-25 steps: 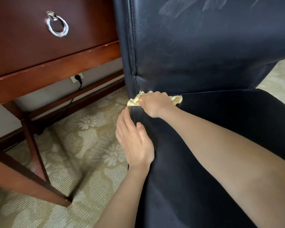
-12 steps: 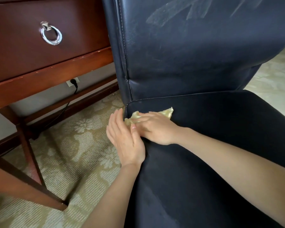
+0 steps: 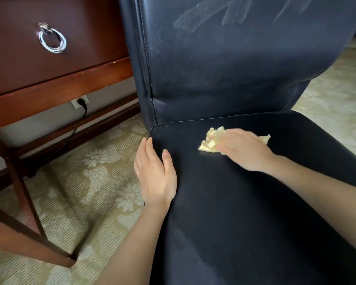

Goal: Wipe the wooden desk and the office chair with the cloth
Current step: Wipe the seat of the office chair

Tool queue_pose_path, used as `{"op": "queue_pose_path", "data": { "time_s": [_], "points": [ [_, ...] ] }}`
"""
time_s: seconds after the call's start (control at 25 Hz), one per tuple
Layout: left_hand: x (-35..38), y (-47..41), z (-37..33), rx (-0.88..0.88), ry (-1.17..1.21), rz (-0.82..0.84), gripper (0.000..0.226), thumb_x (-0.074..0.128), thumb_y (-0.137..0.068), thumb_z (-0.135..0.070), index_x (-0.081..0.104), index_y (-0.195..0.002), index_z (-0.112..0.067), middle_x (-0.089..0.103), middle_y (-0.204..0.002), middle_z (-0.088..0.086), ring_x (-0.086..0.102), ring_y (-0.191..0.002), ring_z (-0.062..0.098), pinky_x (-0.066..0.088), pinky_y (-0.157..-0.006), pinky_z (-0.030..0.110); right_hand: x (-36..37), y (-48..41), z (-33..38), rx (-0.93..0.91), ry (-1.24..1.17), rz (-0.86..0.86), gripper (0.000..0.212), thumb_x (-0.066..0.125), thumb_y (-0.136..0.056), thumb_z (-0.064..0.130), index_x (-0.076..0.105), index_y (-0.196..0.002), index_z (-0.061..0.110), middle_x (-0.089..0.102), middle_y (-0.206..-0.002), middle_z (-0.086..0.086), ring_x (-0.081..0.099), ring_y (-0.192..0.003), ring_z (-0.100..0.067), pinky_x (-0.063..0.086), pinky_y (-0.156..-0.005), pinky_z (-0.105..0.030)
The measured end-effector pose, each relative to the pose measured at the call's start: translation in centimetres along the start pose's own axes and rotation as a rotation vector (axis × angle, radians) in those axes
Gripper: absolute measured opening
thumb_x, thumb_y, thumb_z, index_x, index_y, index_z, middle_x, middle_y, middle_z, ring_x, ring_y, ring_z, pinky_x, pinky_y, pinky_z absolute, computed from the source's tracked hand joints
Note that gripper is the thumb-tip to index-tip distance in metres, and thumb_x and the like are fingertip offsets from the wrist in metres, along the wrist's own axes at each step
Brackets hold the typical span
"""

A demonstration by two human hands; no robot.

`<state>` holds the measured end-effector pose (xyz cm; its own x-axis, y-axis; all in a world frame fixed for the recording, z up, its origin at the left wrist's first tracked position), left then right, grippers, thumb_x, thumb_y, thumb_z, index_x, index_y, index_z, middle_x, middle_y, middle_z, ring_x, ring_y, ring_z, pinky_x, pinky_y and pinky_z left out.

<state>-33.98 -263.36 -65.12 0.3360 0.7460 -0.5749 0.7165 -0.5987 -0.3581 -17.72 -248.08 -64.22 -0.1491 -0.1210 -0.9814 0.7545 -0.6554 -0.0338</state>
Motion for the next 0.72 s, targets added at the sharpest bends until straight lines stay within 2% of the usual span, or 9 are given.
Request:
{"op": "queue_pose_path", "data": {
  "time_s": [0.12, 0.24, 0.36, 0.4, 0.56, 0.72],
  "points": [
    [0.1, 0.0, 0.1, -0.006, 0.004, 0.002, 0.049, 0.035, -0.098, -0.026, 0.032, -0.144, -0.009, 0.029, -0.152, 0.005, 0.019, -0.142, 0.016, 0.009, -0.117, 0.03, -0.5, -1.9, -1.7, 0.092, 0.194, -0.059, 0.025, 0.033, -0.099, 0.03, 0.054, -0.086, 0.028, 0.058, -0.112, 0.005, 0.038, -0.125, -0.019, 0.028, -0.097, -0.035],
    [0.2, 0.0, 0.2, -0.012, 0.015, 0.001, 0.048, 0.035, -0.098, -0.026, 0.034, -0.143, -0.009, 0.03, -0.151, 0.005, 0.021, -0.141, 0.017, 0.009, -0.116, 0.029, -0.2, -5.0, -0.2, 0.079, 0.37, -0.078, 0.027, 0.039, -0.097, 0.018, 0.055, -0.118, 0.012, 0.055, -0.114, -0.004, 0.044, -0.116, -0.027, 0.036, -0.084, -0.036],
    [0.3, -0.1, 0.0, -0.001, 0.011, -0.002, 0.047, 0.036, -0.098, -0.025, 0.035, -0.142, -0.009, 0.031, -0.15, 0.005, 0.022, -0.14, 0.017, 0.009, -0.115, 0.028, 0.3, -7.8, 1.4, 0.13, 0.271, -0.043, 0.038, 0.035, -0.098, 0.018, 0.045, -0.134, 0.011, 0.056, -0.118, -0.01, 0.049, -0.108, -0.03, 0.034, -0.075, -0.036],
    [0.4, -0.1, -0.1, 0.001, 0.006, -0.002, 0.047, 0.036, -0.097, -0.025, 0.035, -0.142, -0.009, 0.03, -0.15, 0.004, 0.022, -0.14, 0.016, 0.009, -0.115, 0.028, 0.5, -8.7, 2.2, 0.136, 0.234, -0.033, 0.037, 0.033, -0.099, 0.021, 0.045, -0.134, 0.012, 0.057, -0.118, -0.01, 0.051, -0.106, -0.03, 0.032, -0.074, -0.036],
    [0.4, 0.0, -0.2, 0.009, -0.016, -0.008, 0.046, 0.038, -0.097, -0.023, 0.036, -0.141, -0.009, 0.031, -0.15, 0.004, 0.024, -0.14, 0.016, 0.012, -0.116, 0.03, 1.8, -12.0, 5.8, 0.085, 0.155, 0.006, 0.027, 0.036, -0.097, 0.019, 0.059, -0.111, 0.013, 0.061, -0.107, -0.008, 0.051, -0.087, -0.026, 0.034, -0.07, -0.033],
    [0.6, -0.2, -0.3, 0.021, -0.062, 0.001, 0.047, 0.041, -0.097, -0.022, 0.037, -0.141, -0.008, 0.031, -0.15, 0.005, 0.024, -0.139, 0.017, 0.012, -0.115, 0.031, 2.0, -12.8, 7.8, -0.015, 0.123, 0.009, 0.026, 0.035, -0.1, 0.023, 0.057, -0.109, 0.012, 0.061, -0.107, -0.006, 0.055, -0.092, -0.026, 0.037, -0.072, -0.034]
  ]
}}
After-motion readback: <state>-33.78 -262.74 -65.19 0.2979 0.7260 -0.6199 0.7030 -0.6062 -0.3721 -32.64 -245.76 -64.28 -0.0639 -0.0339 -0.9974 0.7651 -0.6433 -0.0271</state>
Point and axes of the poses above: each hand's wrist, its own y-axis away from the middle knuckle, its own x-axis out of the palm, z = x × y, the point moved 10 cm from there along -y, towards the middle knuckle
